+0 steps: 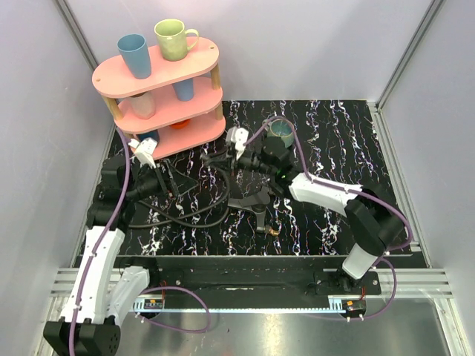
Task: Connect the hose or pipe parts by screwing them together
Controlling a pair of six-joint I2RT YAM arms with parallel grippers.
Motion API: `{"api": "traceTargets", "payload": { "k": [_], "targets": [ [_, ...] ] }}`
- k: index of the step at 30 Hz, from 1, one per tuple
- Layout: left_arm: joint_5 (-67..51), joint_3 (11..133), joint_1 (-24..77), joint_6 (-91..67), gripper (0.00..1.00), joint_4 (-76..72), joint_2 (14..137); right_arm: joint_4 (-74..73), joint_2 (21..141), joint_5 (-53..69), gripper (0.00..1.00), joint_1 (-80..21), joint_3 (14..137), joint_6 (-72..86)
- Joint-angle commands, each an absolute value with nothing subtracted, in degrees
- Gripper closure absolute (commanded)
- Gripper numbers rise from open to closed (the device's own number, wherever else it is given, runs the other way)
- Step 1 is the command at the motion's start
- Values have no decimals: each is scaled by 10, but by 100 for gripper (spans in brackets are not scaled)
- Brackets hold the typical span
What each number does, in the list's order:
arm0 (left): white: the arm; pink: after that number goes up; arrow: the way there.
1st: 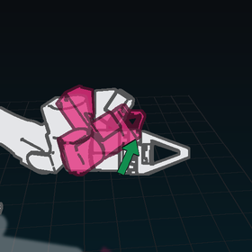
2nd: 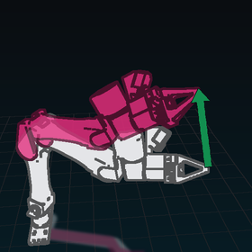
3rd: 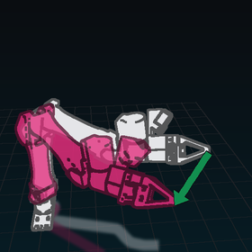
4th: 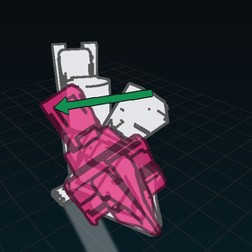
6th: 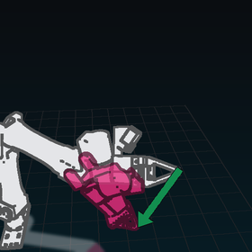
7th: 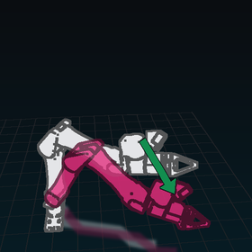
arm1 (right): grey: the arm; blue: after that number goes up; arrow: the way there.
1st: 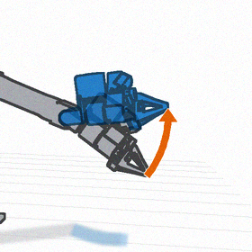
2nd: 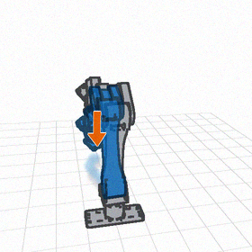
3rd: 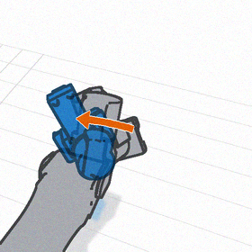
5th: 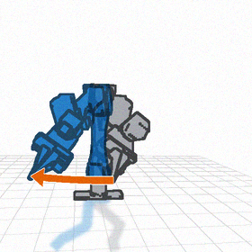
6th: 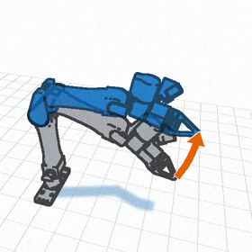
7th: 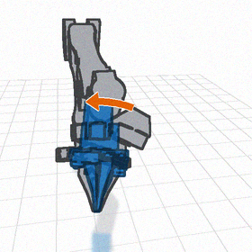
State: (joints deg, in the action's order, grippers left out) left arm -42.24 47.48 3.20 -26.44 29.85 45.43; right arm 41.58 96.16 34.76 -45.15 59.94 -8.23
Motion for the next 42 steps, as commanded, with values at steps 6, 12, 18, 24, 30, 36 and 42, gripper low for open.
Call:
{"api": "traceTargets", "payload": {
  "k": [6, 12, 18, 24, 30, 36, 42],
  "targets": [
    [-268, 466, 92, -270, 35, 217, 436, 431, 1006, 243, 100, -357, 721, -77],
    [-157, 441, 185, -300, 35, 163, 467, 458, 1020, 145, 100, -306, 721, -75],
    [-121, 443, 238, -293, 33, 160, 536, 459, 987, 46, 100, -257, 647, -81],
    [-134, 424, 297, -327, 26, 60, 596, 421, 905, 36, 100, -229, 547, -79],
    [-155, 479, 362, -340, 25, 52, 706, 417, 805, 55, 100, -229, 438, -62],
    [-198, 479, 389, -385, 28, 9, 766, 390, 759, 88, 100, -229, 395, -56],
    [-221, 464, 398, -413, 34, -40, 795, 382, 745, 137, 100, -229, 360, -68]
  ]
}}
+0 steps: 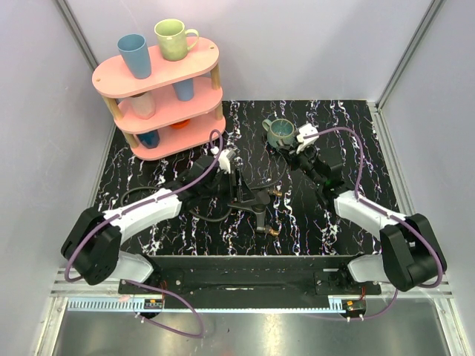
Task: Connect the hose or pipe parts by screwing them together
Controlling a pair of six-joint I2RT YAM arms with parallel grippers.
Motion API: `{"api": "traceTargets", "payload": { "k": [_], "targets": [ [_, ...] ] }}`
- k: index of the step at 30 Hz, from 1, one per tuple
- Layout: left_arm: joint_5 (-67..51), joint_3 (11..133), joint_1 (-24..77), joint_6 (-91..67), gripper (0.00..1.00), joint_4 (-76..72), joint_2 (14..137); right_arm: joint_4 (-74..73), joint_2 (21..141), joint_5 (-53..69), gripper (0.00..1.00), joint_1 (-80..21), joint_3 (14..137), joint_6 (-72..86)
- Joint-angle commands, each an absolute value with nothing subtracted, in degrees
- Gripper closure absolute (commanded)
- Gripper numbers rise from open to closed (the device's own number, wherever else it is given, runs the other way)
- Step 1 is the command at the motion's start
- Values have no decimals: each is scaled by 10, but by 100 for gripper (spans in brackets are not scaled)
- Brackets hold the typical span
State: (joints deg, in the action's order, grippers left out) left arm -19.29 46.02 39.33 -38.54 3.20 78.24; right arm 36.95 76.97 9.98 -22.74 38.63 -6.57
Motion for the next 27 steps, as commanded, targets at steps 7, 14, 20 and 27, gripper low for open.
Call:
{"api": "traceTargets", "payload": {
  "k": [7, 14, 20, 27],
  "targets": [
    [-222, 486, 398, -399, 48, 46, 821, 399, 733, 144, 100, -229, 344, -55],
    [-203, 487, 389, -359, 95, 105, 797, 384, 725, 121, 100, -229, 338, -56],
    [-193, 447, 305, -339, 100, 156, 745, 376, 736, 98, 100, -229, 338, -73],
    [-214, 445, 256, -289, 75, 196, 699, 400, 758, 109, 100, -229, 339, -67]
  ]
}}
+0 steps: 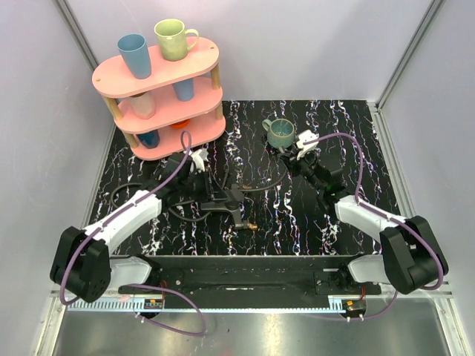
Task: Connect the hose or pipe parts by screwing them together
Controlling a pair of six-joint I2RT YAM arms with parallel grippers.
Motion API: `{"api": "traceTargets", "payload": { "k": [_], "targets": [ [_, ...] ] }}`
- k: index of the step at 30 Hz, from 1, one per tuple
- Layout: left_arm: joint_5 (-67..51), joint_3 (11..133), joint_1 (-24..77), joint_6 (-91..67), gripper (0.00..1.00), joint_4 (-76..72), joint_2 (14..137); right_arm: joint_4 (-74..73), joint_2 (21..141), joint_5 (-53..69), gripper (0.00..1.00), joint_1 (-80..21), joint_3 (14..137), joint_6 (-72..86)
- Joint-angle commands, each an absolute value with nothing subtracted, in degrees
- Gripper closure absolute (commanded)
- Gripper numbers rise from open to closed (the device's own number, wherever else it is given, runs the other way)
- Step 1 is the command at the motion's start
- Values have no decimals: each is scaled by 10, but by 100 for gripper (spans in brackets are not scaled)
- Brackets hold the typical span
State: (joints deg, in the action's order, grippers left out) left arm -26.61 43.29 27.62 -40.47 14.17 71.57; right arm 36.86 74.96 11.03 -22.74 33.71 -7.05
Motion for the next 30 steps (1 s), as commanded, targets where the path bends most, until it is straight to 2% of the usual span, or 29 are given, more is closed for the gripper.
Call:
{"api": "traceTargets", "payload": {
  "k": [1, 2, 3, 5, 6, 8, 14, 18, 23, 30],
  "targets": [
    [-215, 451, 254, -284, 65, 209, 701, 407, 760, 114, 100, -229, 335, -62],
    [-215, 457, 254, -274, 57, 214, 702, 416, 762, 119, 100, -229, 334, -60],
    [-212, 465, 252, -271, 45, 219, 701, 420, 766, 122, 100, -230, 333, -54],
    [-172, 473, 251, -270, 35, 232, 686, 424, 772, 128, 100, -229, 332, -50],
    [-149, 482, 251, -270, 27, 238, 677, 424, 775, 129, 100, -229, 331, -51],
    [-89, 490, 251, -263, 26, 250, 653, 422, 775, 127, 100, -229, 333, -51],
    [-30, 583, 269, -221, 27, 318, 673, 397, 777, 126, 100, -229, 385, -71],
    [60, 563, 317, -251, 28, 295, 649, 452, 825, 143, 100, -229, 452, -67],
    [81, 523, 345, -262, 26, 238, 631, 539, 899, 122, 100, -229, 511, -62],
    [100, 619, 350, -218, 26, 297, 729, 572, 961, 31, 100, -226, 537, -142]
  ]
}}
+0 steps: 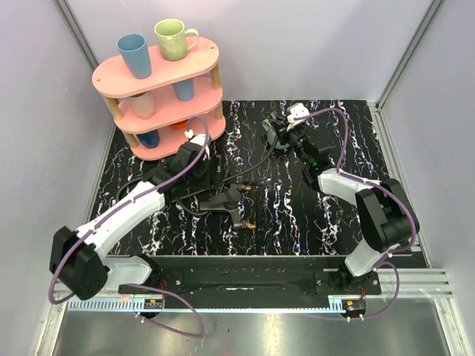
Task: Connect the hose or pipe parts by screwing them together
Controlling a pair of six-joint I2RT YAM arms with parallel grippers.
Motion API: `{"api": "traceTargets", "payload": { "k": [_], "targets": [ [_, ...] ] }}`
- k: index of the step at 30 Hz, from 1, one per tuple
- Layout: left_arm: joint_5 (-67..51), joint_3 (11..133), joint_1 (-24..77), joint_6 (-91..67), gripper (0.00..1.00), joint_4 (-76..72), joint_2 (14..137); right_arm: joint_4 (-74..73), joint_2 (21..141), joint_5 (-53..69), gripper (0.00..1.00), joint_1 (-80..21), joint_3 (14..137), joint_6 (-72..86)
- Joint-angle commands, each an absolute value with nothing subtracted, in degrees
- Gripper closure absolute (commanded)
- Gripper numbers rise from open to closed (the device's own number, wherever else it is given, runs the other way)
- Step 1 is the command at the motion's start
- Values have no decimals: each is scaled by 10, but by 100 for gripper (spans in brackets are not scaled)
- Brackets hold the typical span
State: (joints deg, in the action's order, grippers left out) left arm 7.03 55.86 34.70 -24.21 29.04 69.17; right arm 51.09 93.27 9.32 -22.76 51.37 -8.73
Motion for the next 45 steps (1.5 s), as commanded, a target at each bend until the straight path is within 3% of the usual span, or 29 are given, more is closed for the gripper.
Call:
{"api": "traceTargets", "payload": {
  "k": [1, 7, 16, 40, 45],
  "targets": [
    [79, 623, 350, -217, 26, 294, 745, 569, 966, 29, 100, -223, 536, -145],
    [75, 720, 350, -205, 27, 366, 882, 598, 955, 20, 100, -222, 459, -117],
    [61, 816, 361, -243, 30, 395, 995, 611, 897, 38, 100, -223, 361, -66],
    [104, 778, 401, -308, 44, 359, 1106, 659, 884, 54, 100, -222, 305, -66],
    [110, 761, 402, -310, 52, 352, 1109, 657, 884, 53, 100, -222, 305, -68]
  ]
}}
